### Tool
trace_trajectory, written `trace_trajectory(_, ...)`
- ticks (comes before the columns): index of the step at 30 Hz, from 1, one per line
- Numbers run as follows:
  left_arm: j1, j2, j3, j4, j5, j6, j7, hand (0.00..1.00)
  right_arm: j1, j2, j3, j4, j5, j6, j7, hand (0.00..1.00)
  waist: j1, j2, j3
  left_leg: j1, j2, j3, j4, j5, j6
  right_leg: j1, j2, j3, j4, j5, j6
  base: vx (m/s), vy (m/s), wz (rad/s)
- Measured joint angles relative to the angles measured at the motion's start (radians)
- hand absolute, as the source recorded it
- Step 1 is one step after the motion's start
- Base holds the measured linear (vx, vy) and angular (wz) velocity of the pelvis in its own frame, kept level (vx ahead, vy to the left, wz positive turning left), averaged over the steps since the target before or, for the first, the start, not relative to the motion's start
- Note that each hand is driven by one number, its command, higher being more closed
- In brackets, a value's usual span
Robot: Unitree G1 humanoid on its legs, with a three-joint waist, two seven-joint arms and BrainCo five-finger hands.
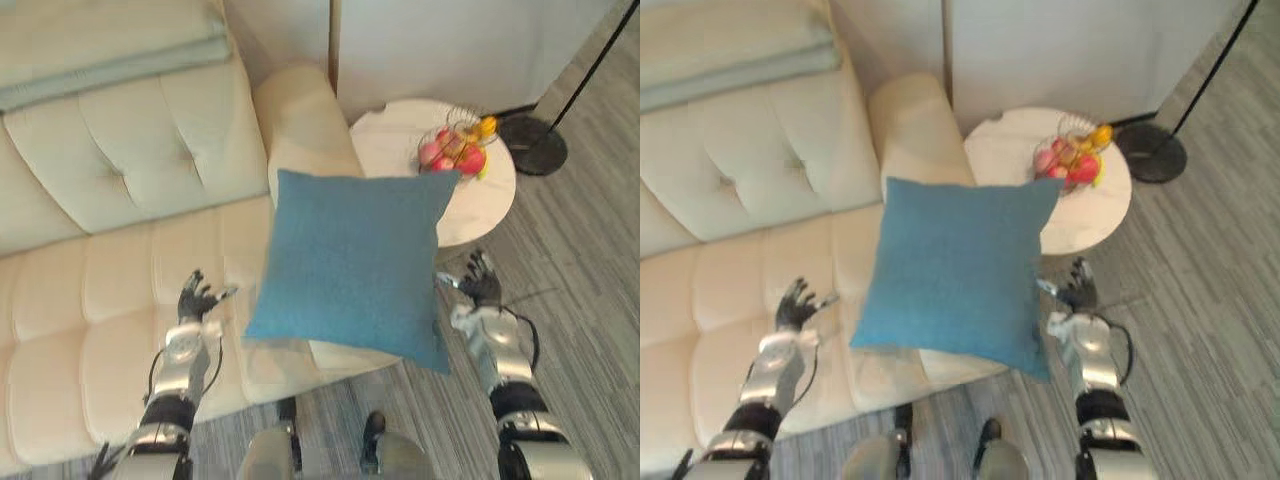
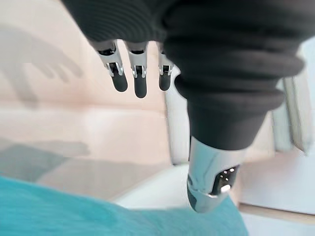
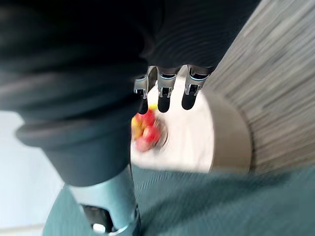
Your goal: Pick up cushions and gather them together orderly.
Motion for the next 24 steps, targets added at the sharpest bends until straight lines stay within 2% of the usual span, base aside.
trace_trajectory(5,-0.045,-0.010,-0.032,-0.025,-0.011,-0.017,-0.001,0.00,0.003,0.013,0.024,-0.060,0.072,-0.003,-0.018,0.00,0.011,0.000,0.031,-0.074,0.020,0.006,0.108,-0.024,0.023,-0.053,0.000,0.013,0.071,0.000,0.000,-0.02,-0.003,0.01)
trace_trajectory(10,-0.060,-0.080,-0.113,-0.017,-0.010,-0.015,-0.005,0.00,0.032,0.068,0.070,-0.118,0.111,-0.019,-0.018,0.00,0.019,-0.001,0.034,-0.132,0.046,0.017,0.190,-0.042,0.017,-0.113,0.007,0.020,0.154,-0.005,-0.002,-0.05,-0.005,-0.02)
trace_trajectory(14,-0.102,-0.148,-0.144,0.026,-0.009,-0.015,0.003,0.00,0.028,0.138,0.120,-0.121,0.154,-0.036,-0.018,0.00,0.027,-0.001,0.042,-0.192,0.067,0.035,0.277,-0.095,0.002,-0.168,0.007,0.021,0.238,-0.071,-0.017,-0.12,-0.025,-0.01)
trace_trajectory(19,-0.172,-0.148,-0.144,0.031,-0.009,-0.018,0.021,0.00,-0.010,0.167,0.147,-0.152,0.209,-0.065,-0.043,0.00,0.031,-0.002,0.069,-0.287,0.087,0.036,0.331,-0.099,-0.003,-0.251,0.013,0.016,0.288,-0.118,-0.035,-0.18,-0.041,0.03)
trace_trajectory(20,-0.185,-0.145,-0.144,0.031,-0.009,-0.020,0.027,1.00,-0.024,0.171,0.157,-0.158,0.228,-0.072,-0.048,1.00,0.031,-0.002,0.075,-0.309,0.094,0.036,0.345,-0.099,-0.004,-0.274,0.015,0.016,0.299,-0.122,-0.037,-0.17,-0.021,-0.03)
trace_trajectory(24,-0.211,-0.145,-0.143,0.031,-0.011,-0.021,0.042,1.00,-0.040,0.174,0.158,-0.184,0.245,-0.080,-0.058,1.00,0.032,-0.002,0.082,-0.350,0.102,0.037,0.343,-0.086,-0.005,-0.319,0.015,0.006,0.320,-0.117,-0.046,-0.17,-0.014,0.05)
